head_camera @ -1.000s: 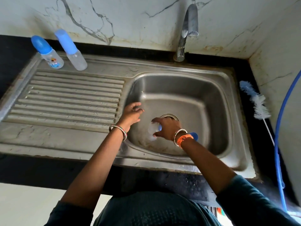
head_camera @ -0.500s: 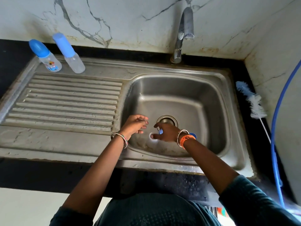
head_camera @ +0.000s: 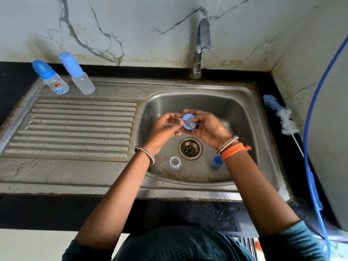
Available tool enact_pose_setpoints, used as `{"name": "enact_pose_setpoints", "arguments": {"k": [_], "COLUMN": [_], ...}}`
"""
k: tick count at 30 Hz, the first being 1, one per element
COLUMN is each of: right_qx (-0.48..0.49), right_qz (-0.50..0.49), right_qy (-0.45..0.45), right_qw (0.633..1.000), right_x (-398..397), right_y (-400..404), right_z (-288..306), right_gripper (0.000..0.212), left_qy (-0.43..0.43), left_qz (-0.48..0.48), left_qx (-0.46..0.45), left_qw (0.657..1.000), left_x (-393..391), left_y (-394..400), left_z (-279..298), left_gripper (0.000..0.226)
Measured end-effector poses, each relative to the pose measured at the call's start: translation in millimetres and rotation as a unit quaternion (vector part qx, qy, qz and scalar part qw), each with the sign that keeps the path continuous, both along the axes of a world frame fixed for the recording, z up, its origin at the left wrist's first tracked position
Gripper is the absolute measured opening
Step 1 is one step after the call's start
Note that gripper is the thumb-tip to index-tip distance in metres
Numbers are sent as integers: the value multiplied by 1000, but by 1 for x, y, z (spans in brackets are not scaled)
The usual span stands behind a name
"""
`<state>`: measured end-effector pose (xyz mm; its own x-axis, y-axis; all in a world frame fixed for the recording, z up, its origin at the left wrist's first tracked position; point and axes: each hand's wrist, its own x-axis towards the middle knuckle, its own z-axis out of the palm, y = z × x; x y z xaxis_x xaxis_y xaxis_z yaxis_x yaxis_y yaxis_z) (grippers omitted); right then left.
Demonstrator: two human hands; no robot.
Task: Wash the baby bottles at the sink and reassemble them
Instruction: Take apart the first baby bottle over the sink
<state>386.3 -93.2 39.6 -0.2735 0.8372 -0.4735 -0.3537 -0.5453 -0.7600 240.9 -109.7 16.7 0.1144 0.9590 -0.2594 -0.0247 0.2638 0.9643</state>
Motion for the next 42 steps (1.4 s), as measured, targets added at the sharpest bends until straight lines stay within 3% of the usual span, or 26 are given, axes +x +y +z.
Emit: {"name": "enact_pose_setpoints", "arguments": {"k": [3,6,9,11,14,20,24,33,37,42], "right_qx": [91,169,225,244,245,222,178,176,141,155], "right_qz": [27,1,7,11,4,63,99,22,-51,-52], "right_qy": [-9,-32,-24,-72,-127,0,24,-29,-73,-183], "right_qw": [995,985,974,967,961,973,979,984,986,970], "right_x": [11,17,19,20,22,28,41,30,26,16], "right_y": [-9,-20,-27,-27,-23,-20,-15,-8,-1,6], "right_z": [38,62,82,89,87,79,77,61,53,47], "right_gripper": [29,15,24,31,23,35,41,14,4,9], "left_qy": [-72,-79,-123,-157,-194,-152,-147,-101,-135,-175], "left_qz": [0,-31,-38,-41,-68,-21,-28,82,48,38], "left_qx": [-7,27,71,59,31,58,6,25,24,-14], "left_qw": [997,996,989,985,978,987,989,991,989,984], "left_x": [1,2,4,6,8,14,13,30,28,26], "left_y": [5,1,-2,-2,-2,-2,-4,-2,-1,6], "left_z": [36,66,92,101,103,100,99,89,77,64], "left_gripper": [18,23,13,12,9,10,8,18,14,6]}}
